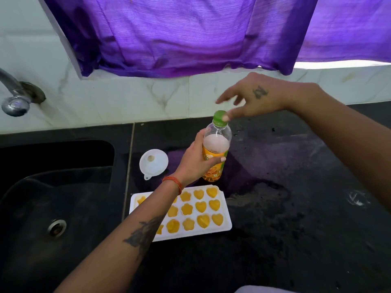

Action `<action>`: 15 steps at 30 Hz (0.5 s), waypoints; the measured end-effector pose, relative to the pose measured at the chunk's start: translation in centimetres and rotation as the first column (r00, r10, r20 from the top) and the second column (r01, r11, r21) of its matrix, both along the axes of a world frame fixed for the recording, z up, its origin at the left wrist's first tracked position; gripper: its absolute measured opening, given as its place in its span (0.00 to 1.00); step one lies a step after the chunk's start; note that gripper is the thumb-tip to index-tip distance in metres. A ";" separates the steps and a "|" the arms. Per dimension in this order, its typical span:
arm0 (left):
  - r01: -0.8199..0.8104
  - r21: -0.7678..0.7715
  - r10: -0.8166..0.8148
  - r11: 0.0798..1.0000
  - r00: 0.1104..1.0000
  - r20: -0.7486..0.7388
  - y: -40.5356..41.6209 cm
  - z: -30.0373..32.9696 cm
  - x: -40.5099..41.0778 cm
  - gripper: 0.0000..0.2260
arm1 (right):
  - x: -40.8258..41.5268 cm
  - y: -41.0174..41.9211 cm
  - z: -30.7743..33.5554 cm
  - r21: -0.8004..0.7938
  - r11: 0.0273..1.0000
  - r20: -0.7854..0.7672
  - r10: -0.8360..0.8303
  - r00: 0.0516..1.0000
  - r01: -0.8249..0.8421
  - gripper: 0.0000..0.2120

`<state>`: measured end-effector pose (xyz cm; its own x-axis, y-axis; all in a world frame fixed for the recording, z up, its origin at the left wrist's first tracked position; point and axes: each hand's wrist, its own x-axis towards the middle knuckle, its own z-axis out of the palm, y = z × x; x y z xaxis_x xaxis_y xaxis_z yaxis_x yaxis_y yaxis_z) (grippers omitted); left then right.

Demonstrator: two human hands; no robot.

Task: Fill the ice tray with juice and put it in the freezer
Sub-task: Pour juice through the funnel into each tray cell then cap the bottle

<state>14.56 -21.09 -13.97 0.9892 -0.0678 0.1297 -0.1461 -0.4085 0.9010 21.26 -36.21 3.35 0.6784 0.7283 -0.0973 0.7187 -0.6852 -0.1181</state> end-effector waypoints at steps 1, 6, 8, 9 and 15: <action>-0.002 0.000 0.002 1.000 1.000 -0.005 0.0 0.0 0.0 0.37 | -0.4 0.0 0.3 0.038 0.997 -0.043 0.066 0.997 -0.065 0.19; -0.010 0.020 0.010 1.000 1.000 -0.009 -0.2 0.1 0.1 0.37 | -0.8 1.0 -1.1 0.023 0.992 0.085 0.120 0.989 -0.123 0.14; -0.003 0.021 0.004 1.000 1.000 -0.007 -0.2 0.2 0.1 0.37 | -0.5 1.2 -1.1 -0.009 0.995 0.097 0.096 0.991 -0.096 0.15; 0.002 0.025 -0.002 1.000 1.000 -0.009 -0.1 0.2 0.1 0.36 | -0.4 1.2 -1.1 -0.026 0.995 0.107 0.099 0.989 -0.097 0.16; 0.000 0.032 0.000 1.000 1.000 0.006 0.1 0.1 0.1 0.35 | -0.1 1.0 -2.3 -0.015 0.990 0.155 0.140 0.978 -0.140 0.16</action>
